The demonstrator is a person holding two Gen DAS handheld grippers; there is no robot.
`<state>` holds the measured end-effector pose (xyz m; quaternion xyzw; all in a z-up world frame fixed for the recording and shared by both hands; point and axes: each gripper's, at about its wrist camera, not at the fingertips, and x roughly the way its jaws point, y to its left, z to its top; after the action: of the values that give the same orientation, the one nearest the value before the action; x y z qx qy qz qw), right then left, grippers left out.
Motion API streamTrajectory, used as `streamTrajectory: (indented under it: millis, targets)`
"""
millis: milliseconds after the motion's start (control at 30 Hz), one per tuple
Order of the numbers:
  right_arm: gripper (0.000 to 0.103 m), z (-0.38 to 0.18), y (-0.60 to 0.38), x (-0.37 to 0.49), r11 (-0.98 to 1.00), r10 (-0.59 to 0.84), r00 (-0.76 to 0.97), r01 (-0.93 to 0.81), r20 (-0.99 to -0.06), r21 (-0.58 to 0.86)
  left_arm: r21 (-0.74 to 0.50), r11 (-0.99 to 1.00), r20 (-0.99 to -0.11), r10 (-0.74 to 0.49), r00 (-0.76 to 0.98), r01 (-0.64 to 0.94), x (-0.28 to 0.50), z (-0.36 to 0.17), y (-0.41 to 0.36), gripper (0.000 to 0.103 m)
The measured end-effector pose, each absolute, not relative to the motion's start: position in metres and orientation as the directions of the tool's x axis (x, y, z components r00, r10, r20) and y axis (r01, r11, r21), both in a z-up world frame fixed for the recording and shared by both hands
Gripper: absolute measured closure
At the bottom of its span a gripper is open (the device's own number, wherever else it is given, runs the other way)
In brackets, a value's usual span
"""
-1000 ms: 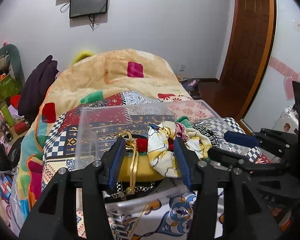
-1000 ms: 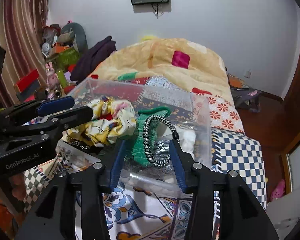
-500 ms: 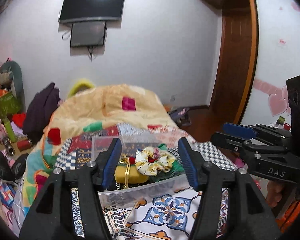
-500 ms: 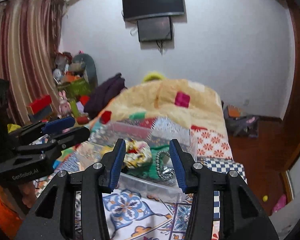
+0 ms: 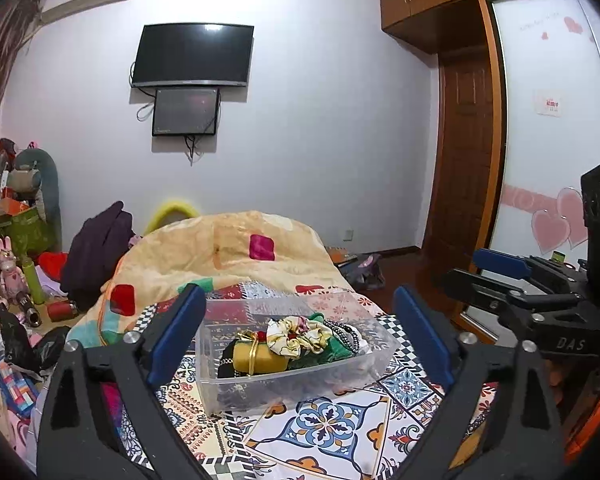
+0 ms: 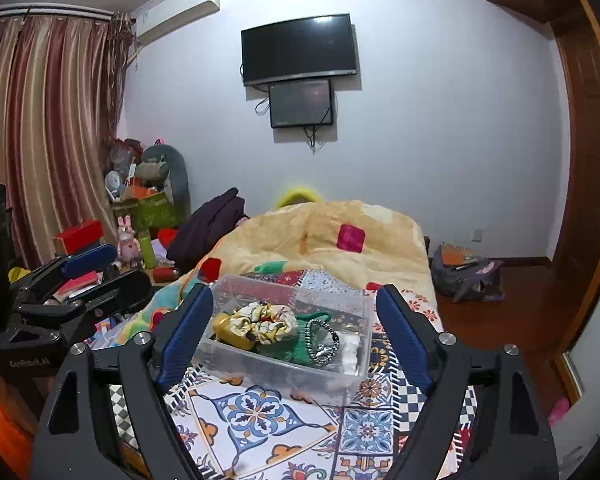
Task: Organize soft objects
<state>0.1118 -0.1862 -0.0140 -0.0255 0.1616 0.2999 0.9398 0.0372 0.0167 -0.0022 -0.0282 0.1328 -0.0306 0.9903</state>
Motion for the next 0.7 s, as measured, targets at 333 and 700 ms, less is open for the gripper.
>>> streamTrajectory:
  millis: [333, 700]
  targets:
    - [0.015, -0.016, -0.186, 0.103, 0.81, 0.572, 0.768, -0.585, -0.29, 0.047, -0.044, 0.999, -0.234, -0.038, 0.972, 0.029, 0.025, -0.003, 0.012, 0.001]
    - [0.015, -0.019, -0.189, 0.099, 0.807, 0.577, 0.765, -0.589, -0.286, 0.051, -0.055, 0.998, -0.23, -0.044, 0.972, 0.032, 0.021, -0.002, 0.016, 0.001]
